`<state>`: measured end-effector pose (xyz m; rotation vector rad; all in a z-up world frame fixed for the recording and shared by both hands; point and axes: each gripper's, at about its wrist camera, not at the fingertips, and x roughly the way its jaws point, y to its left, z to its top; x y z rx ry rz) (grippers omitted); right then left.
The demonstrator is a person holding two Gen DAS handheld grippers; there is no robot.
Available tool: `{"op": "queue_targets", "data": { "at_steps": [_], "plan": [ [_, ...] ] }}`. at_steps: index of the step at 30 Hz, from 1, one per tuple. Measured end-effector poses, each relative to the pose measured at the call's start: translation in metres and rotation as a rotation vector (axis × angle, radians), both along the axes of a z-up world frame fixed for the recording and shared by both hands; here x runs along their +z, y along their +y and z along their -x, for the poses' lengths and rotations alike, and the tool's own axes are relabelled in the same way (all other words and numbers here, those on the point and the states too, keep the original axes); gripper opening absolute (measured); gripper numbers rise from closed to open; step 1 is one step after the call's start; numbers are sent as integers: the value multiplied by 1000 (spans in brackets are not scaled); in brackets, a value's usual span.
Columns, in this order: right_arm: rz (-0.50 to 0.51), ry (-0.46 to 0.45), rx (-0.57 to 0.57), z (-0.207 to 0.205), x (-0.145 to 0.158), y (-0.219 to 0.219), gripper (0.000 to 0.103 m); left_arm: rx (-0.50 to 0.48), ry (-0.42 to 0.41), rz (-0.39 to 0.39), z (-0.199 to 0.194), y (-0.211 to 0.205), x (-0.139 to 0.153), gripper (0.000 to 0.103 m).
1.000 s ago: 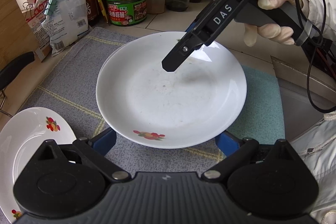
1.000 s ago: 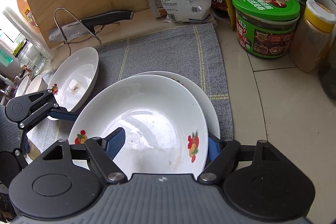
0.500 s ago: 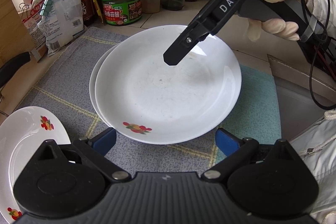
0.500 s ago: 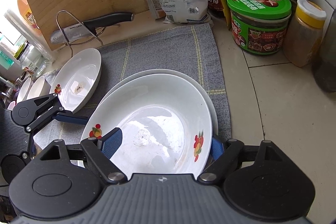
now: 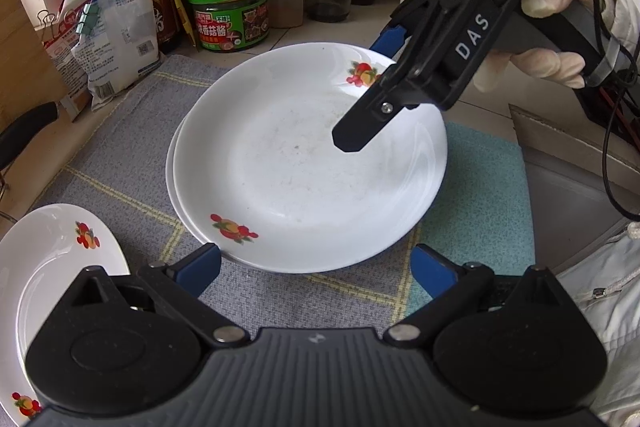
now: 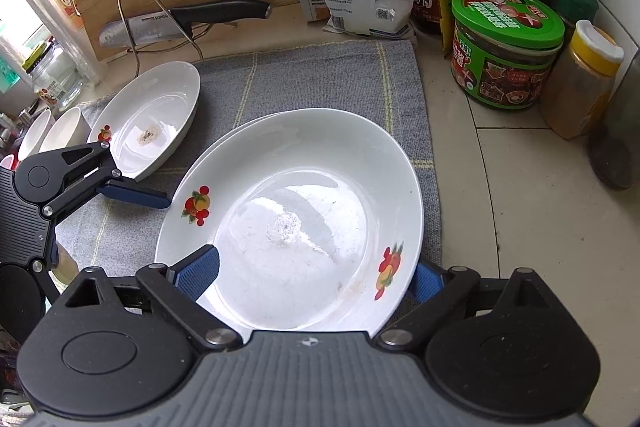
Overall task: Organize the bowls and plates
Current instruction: 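Open the right tool and pull it back from the stacked plates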
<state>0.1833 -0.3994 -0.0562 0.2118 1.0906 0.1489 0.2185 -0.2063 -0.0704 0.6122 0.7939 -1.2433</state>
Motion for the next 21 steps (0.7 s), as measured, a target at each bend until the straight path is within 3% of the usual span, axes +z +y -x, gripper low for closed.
{"op": "queue_targets", "data": {
  "at_steps": [4,9,15,21],
  "plan": [
    [36,22,-14,3,-3,-1,103,10,-9,5,1,0,0,100],
    [79,-55,3,16,5,4,103,53,-28,20,-1,0,0,101],
    [182,-115,24,28,7,21,103,144,-64,62,1,9,7,101],
    [190,-163,27,35,16,40,103,284,-121,104,13,36,21,101]
  ]
}}
